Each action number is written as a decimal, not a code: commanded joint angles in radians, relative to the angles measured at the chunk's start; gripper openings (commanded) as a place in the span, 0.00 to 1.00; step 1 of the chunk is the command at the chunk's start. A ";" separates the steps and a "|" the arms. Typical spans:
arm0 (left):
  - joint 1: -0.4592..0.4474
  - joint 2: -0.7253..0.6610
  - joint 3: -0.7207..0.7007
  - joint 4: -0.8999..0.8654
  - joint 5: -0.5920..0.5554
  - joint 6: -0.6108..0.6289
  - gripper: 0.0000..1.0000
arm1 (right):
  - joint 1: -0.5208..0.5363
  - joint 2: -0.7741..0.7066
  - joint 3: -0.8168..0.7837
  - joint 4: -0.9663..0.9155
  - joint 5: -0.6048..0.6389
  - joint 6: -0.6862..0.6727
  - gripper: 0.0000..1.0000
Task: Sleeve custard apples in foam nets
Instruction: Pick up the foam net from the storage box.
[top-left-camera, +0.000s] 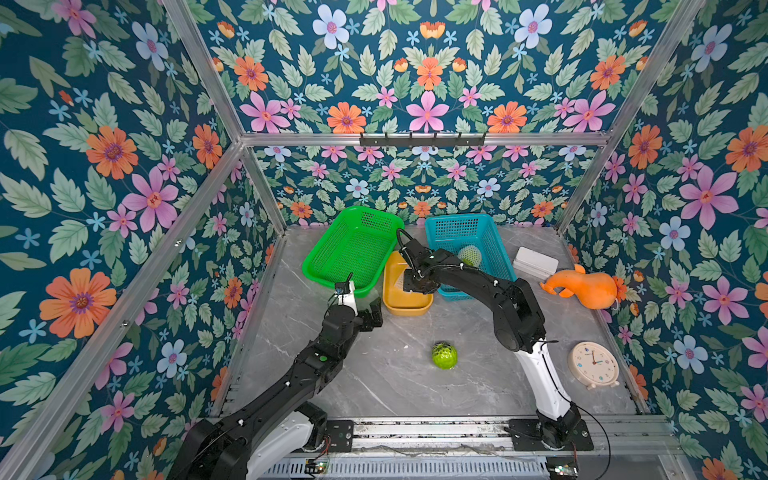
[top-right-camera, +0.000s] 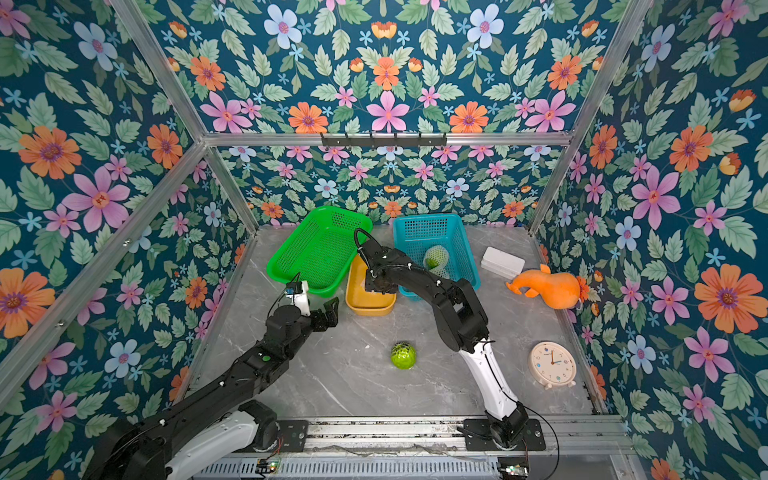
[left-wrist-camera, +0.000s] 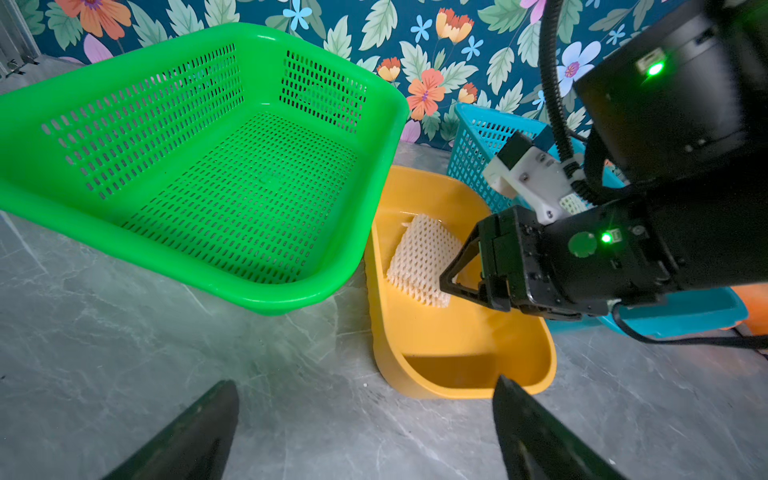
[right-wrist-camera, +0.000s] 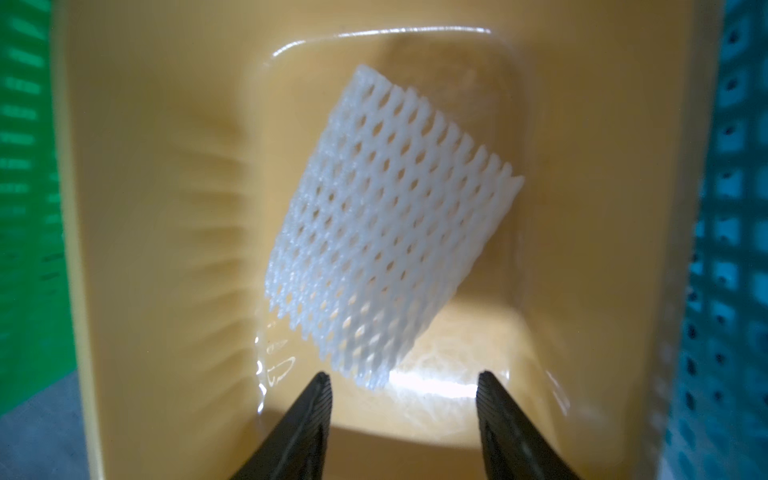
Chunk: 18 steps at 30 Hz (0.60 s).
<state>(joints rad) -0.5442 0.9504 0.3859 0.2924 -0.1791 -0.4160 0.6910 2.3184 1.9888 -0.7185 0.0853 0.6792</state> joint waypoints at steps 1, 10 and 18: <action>0.000 -0.008 0.003 0.010 -0.008 0.011 0.99 | -0.006 0.029 0.016 0.035 0.000 0.060 0.57; 0.000 -0.019 0.002 0.004 -0.004 0.011 0.99 | -0.051 0.101 0.085 0.112 -0.067 0.106 0.50; 0.000 0.000 0.009 0.028 0.020 0.011 0.99 | -0.066 0.053 0.044 0.186 -0.085 0.092 0.00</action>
<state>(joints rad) -0.5442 0.9440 0.3874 0.2920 -0.1768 -0.4160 0.6292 2.4031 2.0350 -0.5732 0.0036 0.7681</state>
